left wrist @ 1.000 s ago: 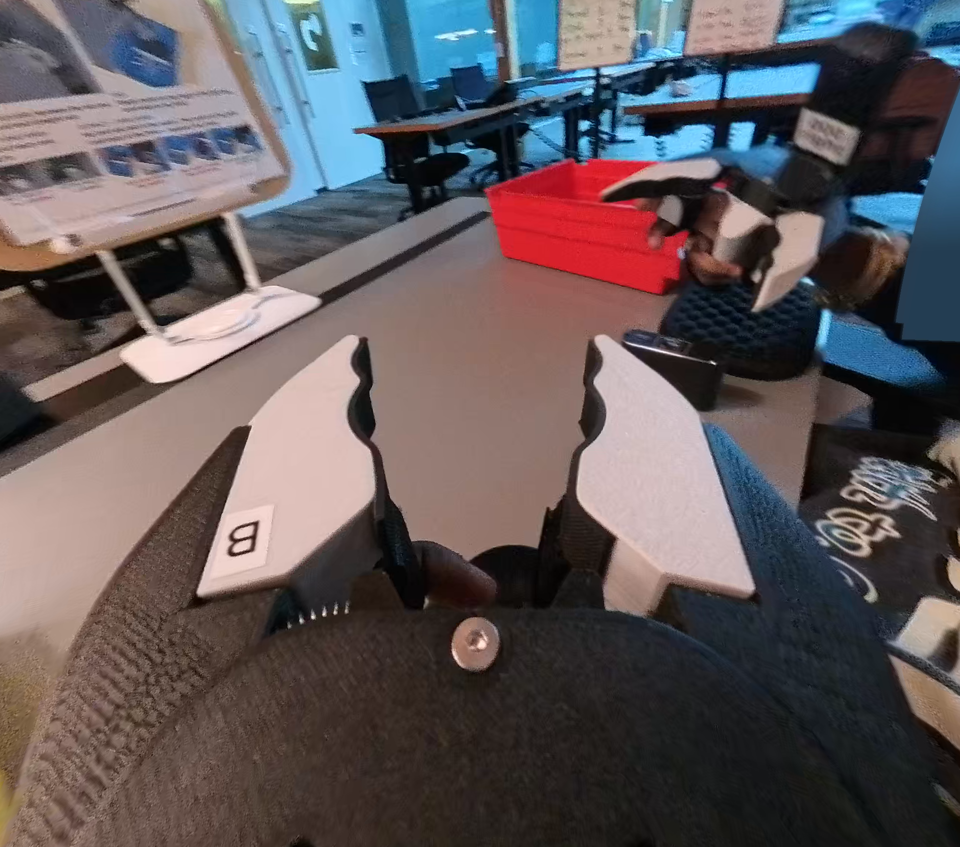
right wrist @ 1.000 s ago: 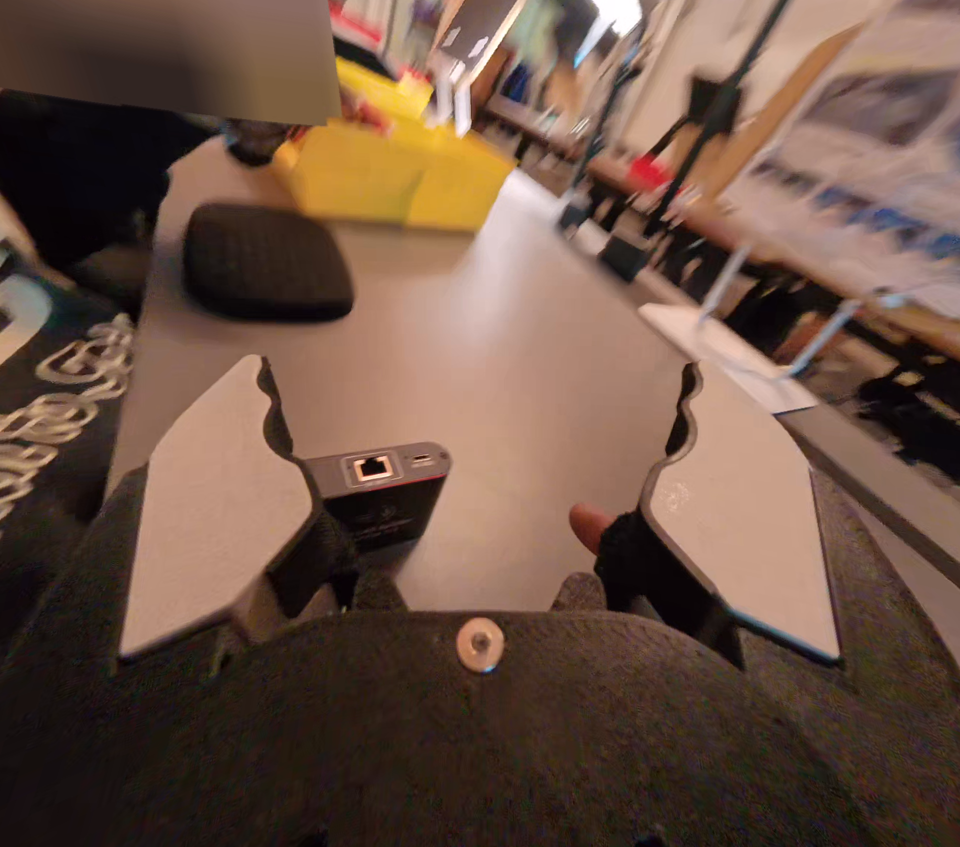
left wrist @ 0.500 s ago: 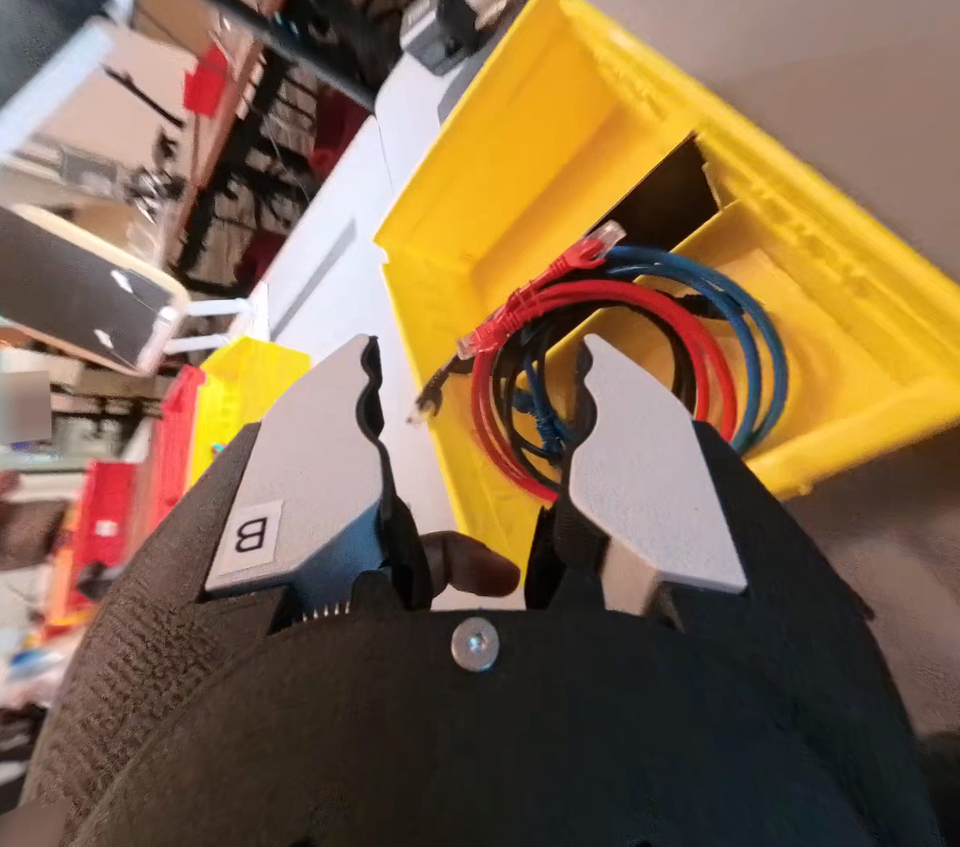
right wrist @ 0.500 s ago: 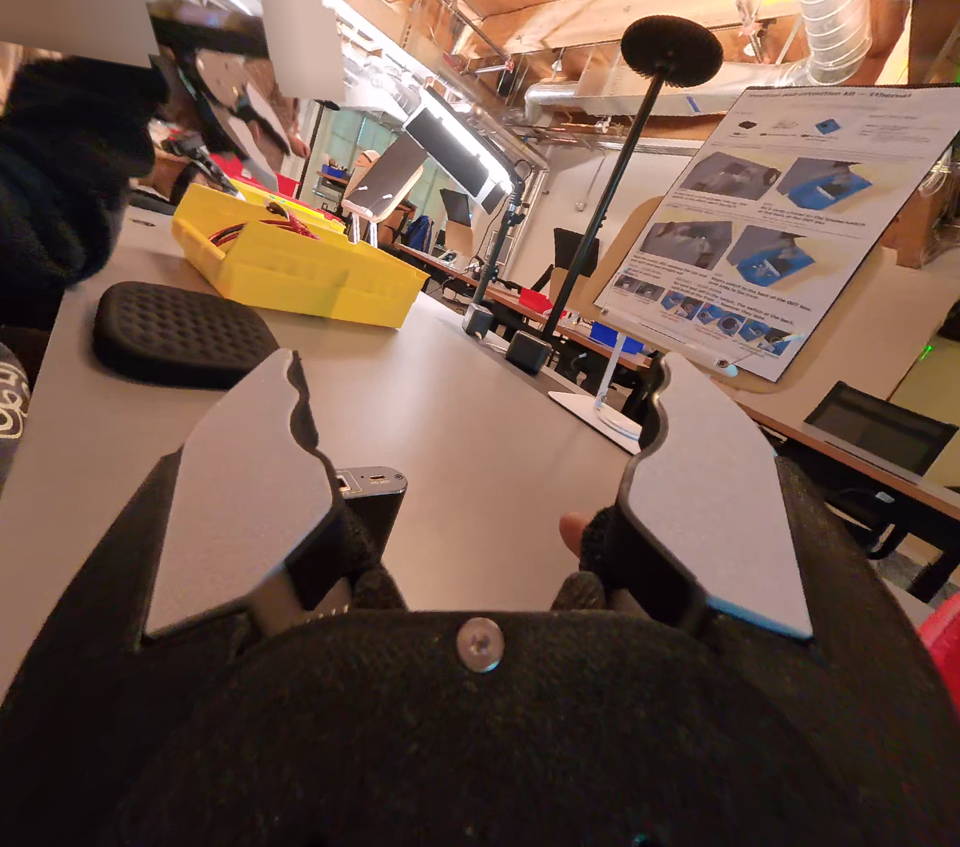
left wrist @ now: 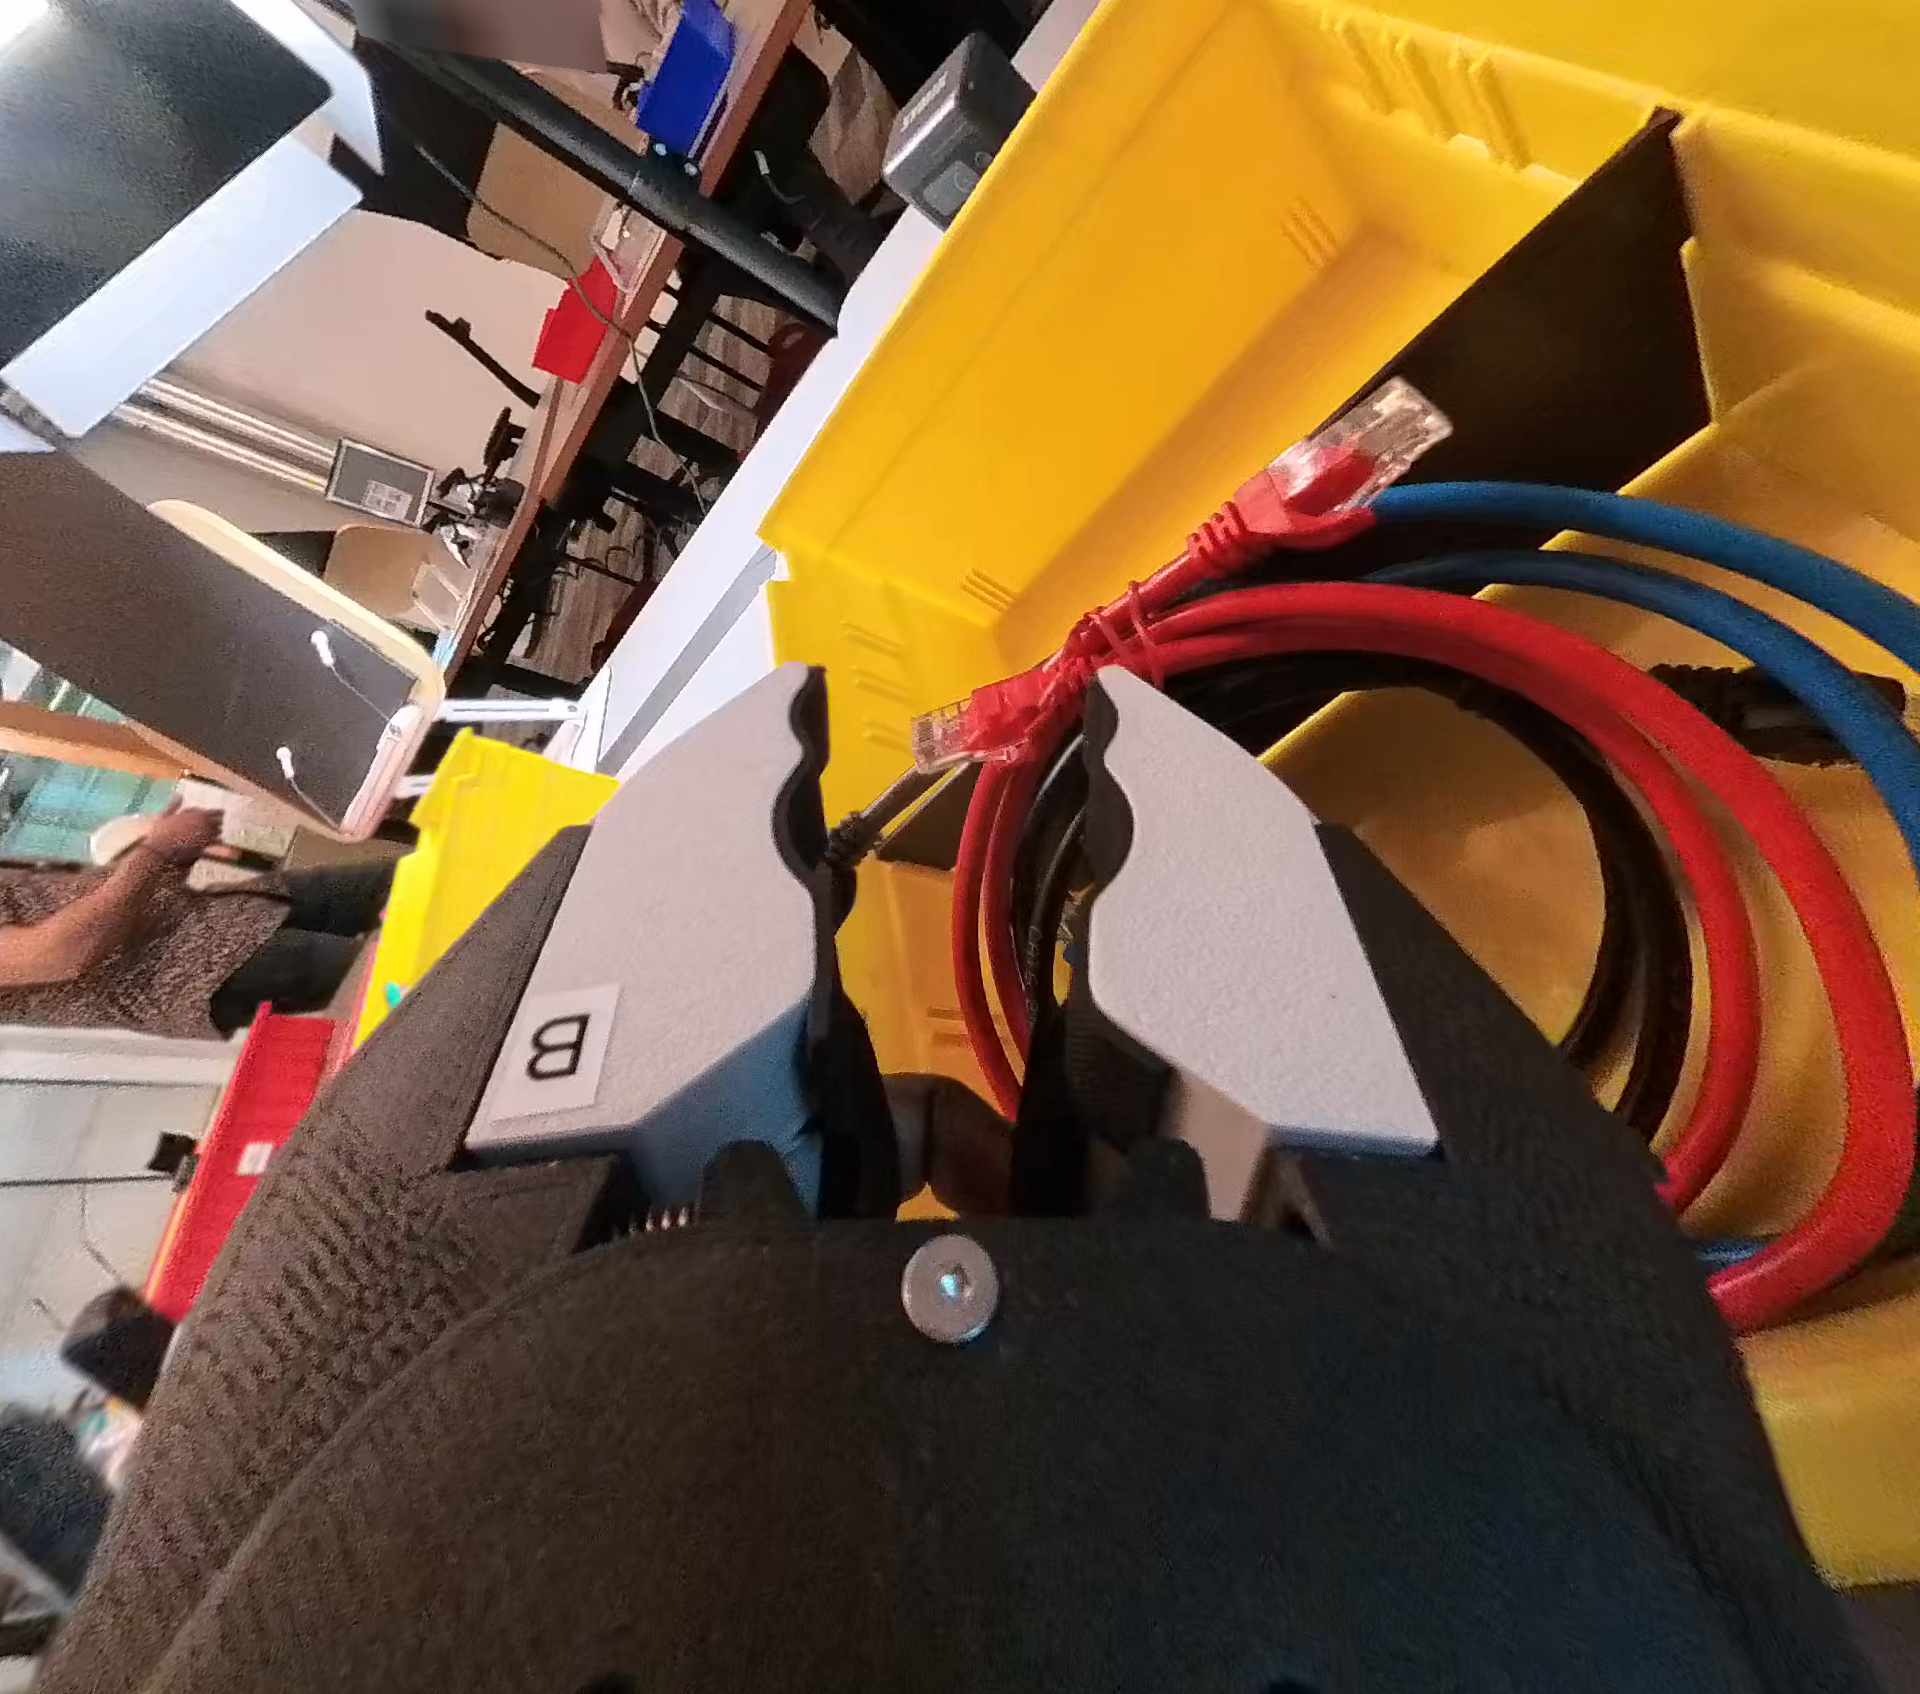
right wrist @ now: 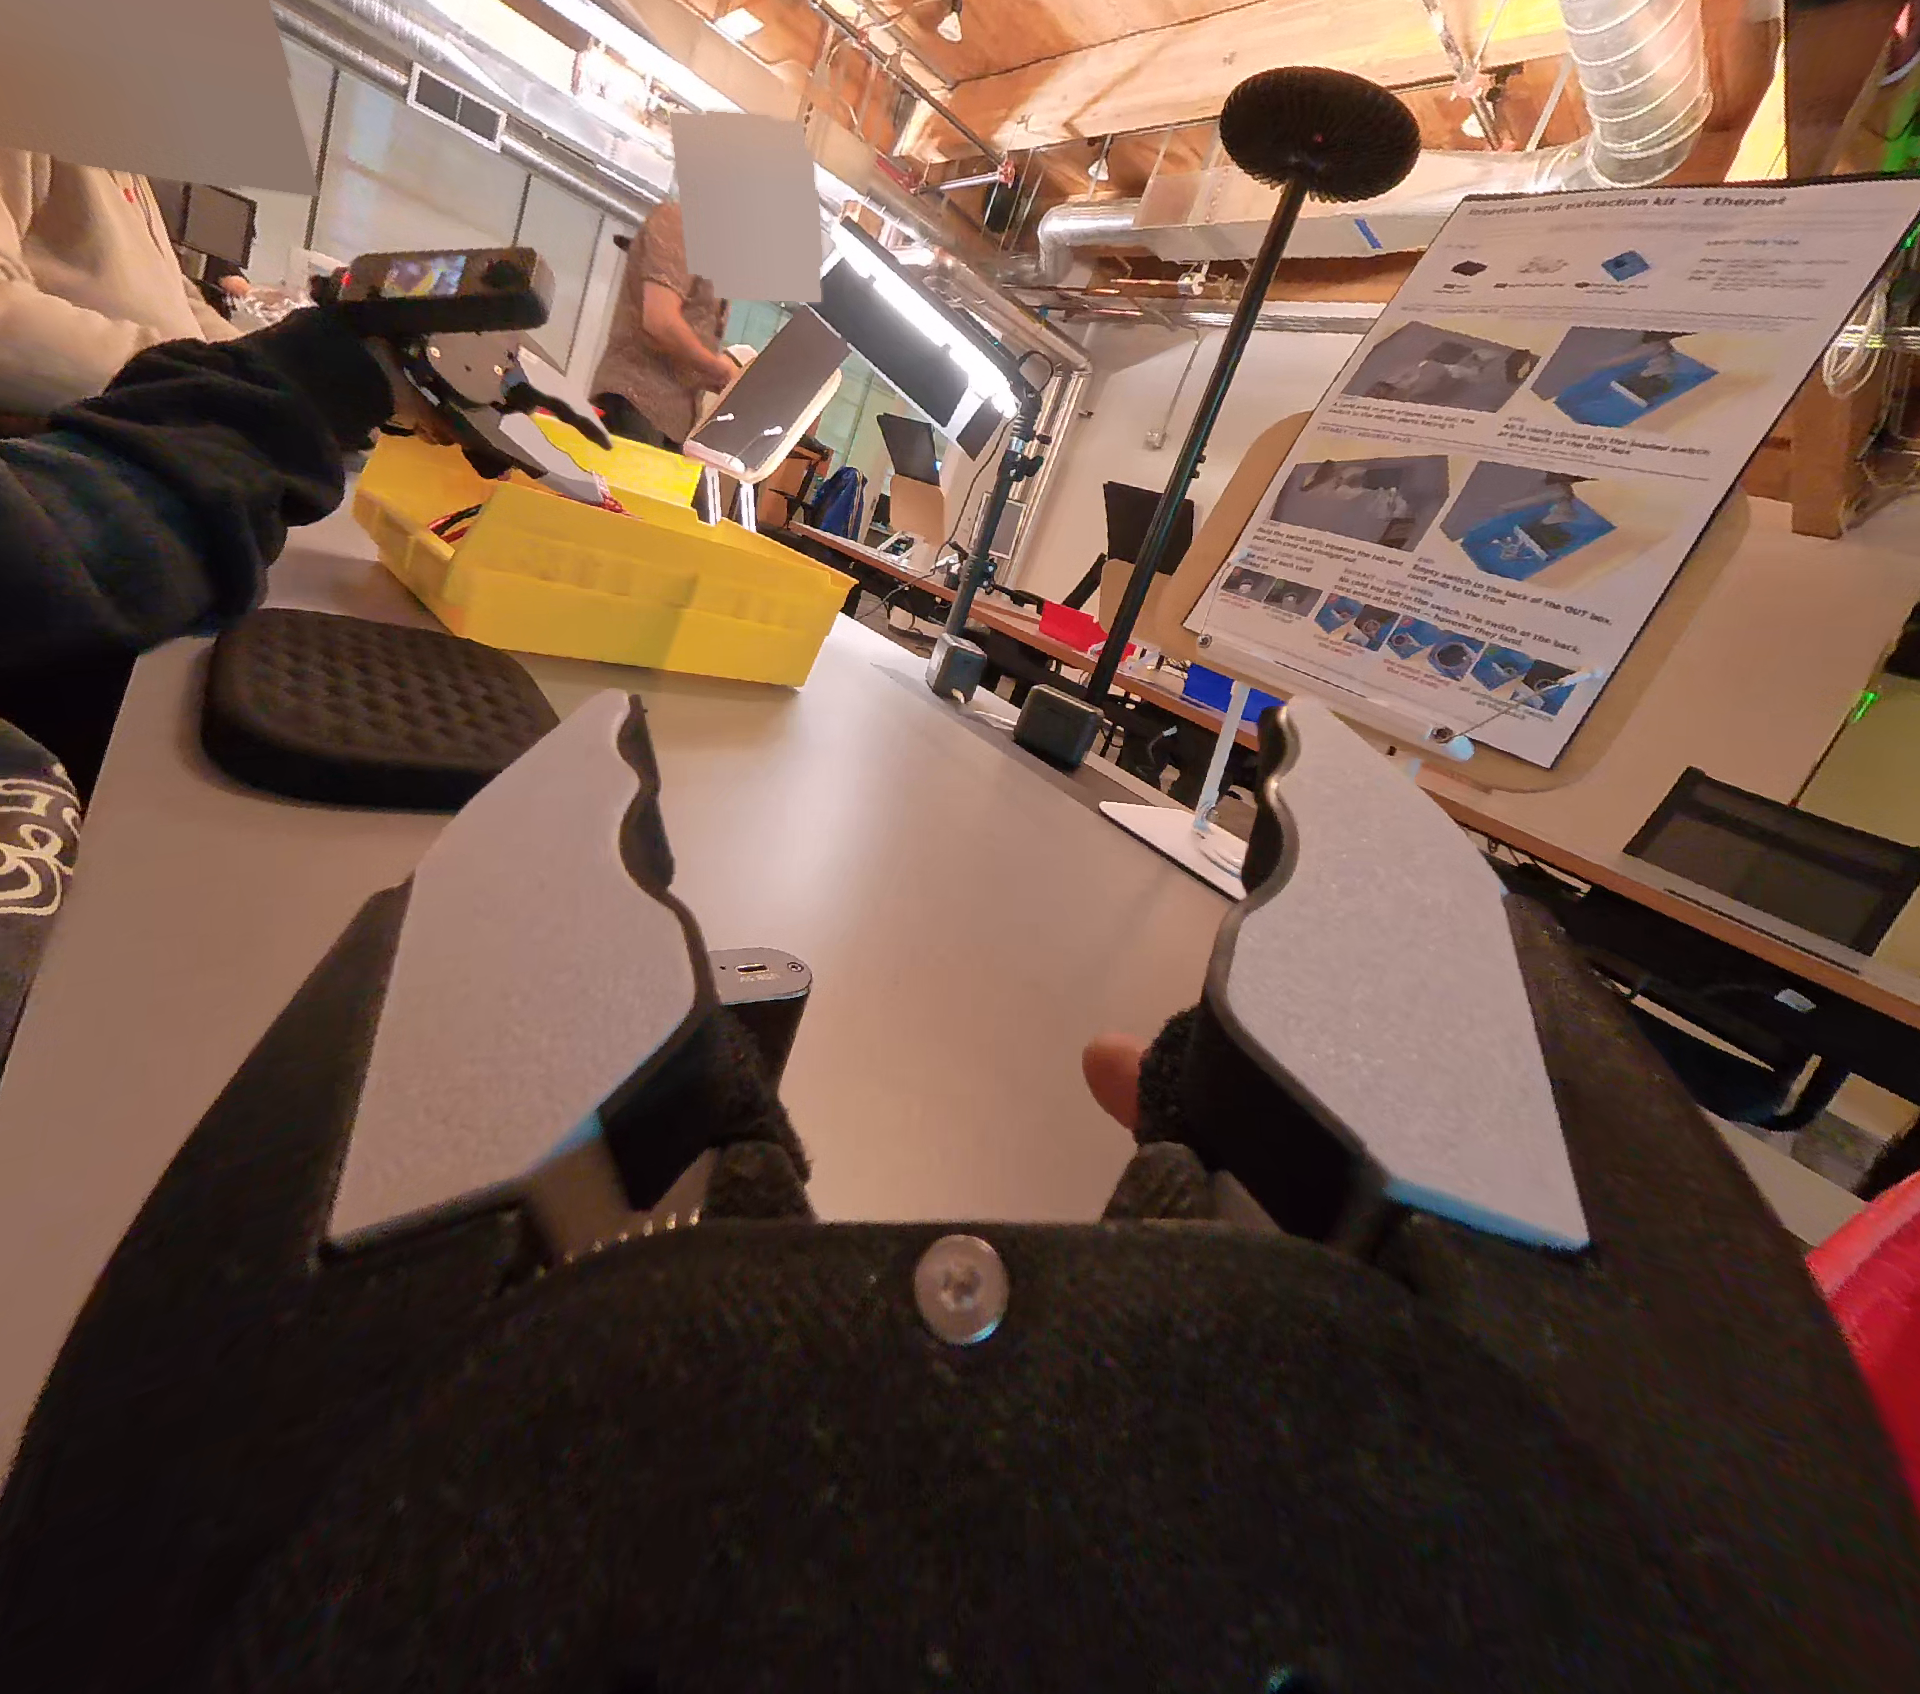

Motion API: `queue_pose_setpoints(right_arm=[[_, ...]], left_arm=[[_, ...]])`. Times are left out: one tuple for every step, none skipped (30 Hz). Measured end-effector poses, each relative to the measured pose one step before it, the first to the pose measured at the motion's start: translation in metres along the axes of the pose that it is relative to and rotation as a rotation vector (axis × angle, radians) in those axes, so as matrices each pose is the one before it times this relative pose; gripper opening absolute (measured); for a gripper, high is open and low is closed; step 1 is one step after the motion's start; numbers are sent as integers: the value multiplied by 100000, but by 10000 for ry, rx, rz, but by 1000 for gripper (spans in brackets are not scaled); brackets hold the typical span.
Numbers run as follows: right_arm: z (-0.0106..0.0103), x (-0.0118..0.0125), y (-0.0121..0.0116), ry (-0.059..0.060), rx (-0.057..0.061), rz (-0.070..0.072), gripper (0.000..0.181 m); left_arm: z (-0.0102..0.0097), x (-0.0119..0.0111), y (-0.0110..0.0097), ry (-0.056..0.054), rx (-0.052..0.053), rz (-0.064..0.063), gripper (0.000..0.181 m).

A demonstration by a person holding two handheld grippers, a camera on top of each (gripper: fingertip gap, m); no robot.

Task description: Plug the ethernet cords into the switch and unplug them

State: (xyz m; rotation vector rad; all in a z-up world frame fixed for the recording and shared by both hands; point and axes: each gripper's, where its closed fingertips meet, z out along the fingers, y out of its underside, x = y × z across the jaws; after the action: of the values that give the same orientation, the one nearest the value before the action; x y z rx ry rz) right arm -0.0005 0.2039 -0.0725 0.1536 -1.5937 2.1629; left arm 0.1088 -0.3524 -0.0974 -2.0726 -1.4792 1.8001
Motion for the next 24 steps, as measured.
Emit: queue_pose_setpoints(right_arm=[[-39,8,-32,-1,31,15,108],[-33,8,-27,-1,22,15,107],[-20,11,-12,5,14,13,107],[-5,-7,-18,1,9,2,106],[-4,-43,10,-13,-2,-16,105],[8,-51,24,-21,-16,-22,104],[7,-38,33,-17,-19,-20,104],[14,-24,19,-5,-15,-13,103],[3,-16,7,-5,-7,-2,103],[-11,10,-12,1,9,7,102],[-26,12,-26,9,20,10,101],[-16,14,-29,8,17,7,101],[-10,-7,2,-5,3,1,100],[7,-35,15,-11,-8,-10,99],[0,-23,5,-11,-9,-17,99],[4,-37,19,-16,-11,-15,98],[16,-37,15,-17,-13,-15,97],[1,-25,7,-9,-3,-14,97],[-10,-14,-15,-6,3,-12,96],[-5,-20,-3,-4,3,-8,96],[-6,0,-8,-5,5,-5,96],[-2,-15,0,-5,3,-5,95],[4,-17,6,-8,-6,-8,95],[0,-21,6,-7,-9,-12,95]], left_arm=[[90,235,15,112,-1,82,43],[75,264,14,129,36,-25,39],[-18,156,26,89,30,-44,39],[-93,216,180,160,-89,12,44],[-116,96,239,87,-153,3,45],[-144,85,70,108,-54,-93,47],[-110,236,-114,240,55,-185,47],[-4,225,-235,237,106,-152,47],[130,-35,-232,30,98,15,47],[253,-128,-118,-74,27,227,47],[346,-28,151,-16,-149,294,47],[340,194,269,146,-217,160,46],[207,220,99,182,-60,-41,44],[55,87,46,68,38,-87,42],[33,183,229,96,-52,-41,39],[139,338,553,165,-267,5,38],[205,241,478,98,-228,40,39],[155,-21,154,-64,-40,62,39],[22,-65,27,-54,18,53,39],[-16,-96,-25,-67,32,33,38],[-9,-304,-70,-198,74,-1,33],[-5,-306,-104,-189,93,-65,28],[-35,32,29,24,-11,29,26],[-101,-56,90,-49,-61,88,25]])
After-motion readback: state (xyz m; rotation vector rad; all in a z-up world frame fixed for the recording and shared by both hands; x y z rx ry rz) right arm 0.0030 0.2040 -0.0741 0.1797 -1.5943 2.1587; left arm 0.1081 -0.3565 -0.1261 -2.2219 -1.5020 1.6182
